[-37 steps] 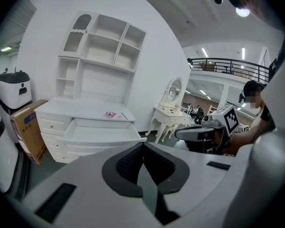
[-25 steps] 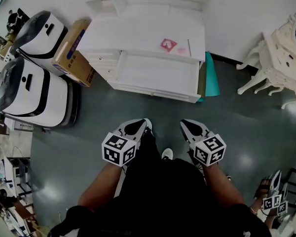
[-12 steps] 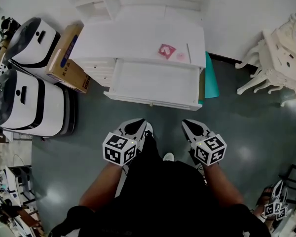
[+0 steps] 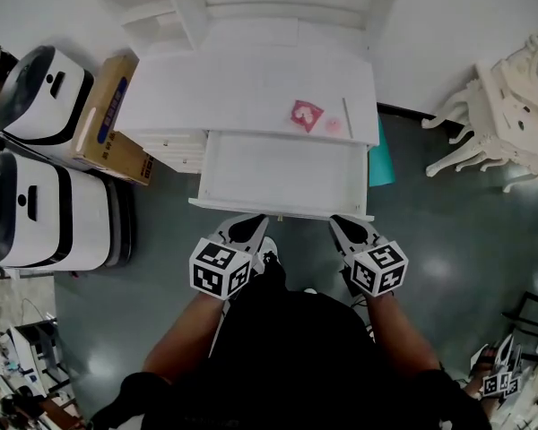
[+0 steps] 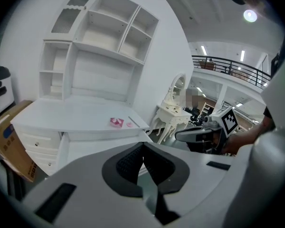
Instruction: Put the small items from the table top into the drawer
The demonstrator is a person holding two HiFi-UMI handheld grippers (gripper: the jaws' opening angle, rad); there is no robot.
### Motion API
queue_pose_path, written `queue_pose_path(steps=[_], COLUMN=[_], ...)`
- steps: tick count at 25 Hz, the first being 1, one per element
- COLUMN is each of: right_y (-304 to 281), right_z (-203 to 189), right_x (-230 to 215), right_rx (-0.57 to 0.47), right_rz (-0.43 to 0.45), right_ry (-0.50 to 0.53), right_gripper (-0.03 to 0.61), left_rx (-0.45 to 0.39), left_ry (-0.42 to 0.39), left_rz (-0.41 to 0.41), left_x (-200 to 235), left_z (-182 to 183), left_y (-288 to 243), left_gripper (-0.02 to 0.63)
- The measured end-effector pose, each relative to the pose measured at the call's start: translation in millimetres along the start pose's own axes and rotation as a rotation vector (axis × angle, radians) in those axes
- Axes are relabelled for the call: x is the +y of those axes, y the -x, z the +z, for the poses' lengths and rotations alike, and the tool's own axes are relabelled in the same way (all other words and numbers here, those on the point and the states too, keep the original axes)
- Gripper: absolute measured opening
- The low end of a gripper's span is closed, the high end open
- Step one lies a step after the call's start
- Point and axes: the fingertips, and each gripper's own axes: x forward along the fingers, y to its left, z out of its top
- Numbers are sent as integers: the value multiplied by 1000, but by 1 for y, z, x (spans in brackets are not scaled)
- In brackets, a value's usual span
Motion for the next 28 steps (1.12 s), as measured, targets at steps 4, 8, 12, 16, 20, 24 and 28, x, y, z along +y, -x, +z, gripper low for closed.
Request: queue_pose_path(steps=[4, 8, 12, 16, 20, 24, 28], right_y=[-26, -49, -71, -92, -115, -138, -156], right_z=[16, 27, 36, 43, 52, 56, 61], right_x=[-6, -13, -20, -33, -48, -68, -89], right_rx=[-5, -6, -9, -3, 19, 47, 71], right_rz=[-43, -87, -134, -184, -213, -221, -219], right_ry=[-13, -19, 7, 27, 49, 82, 106], right_gripper=[28, 28, 28, 28, 28, 28, 28], left_rx=[21, 40, 67, 106, 121, 128, 124], left_ry=[-26, -45, -59, -78, -65, -63, -43], left_rz=[-40, -73, -97, -113, -117, -97, -60], left_x=[27, 52, 74, 92, 104, 111, 116], left_z=[13, 23, 20, 14, 19, 23, 26], left_y=[-9, -21, -34, -48, -54, -61, -66], left_gripper=[9, 9, 9, 9, 9, 9, 9])
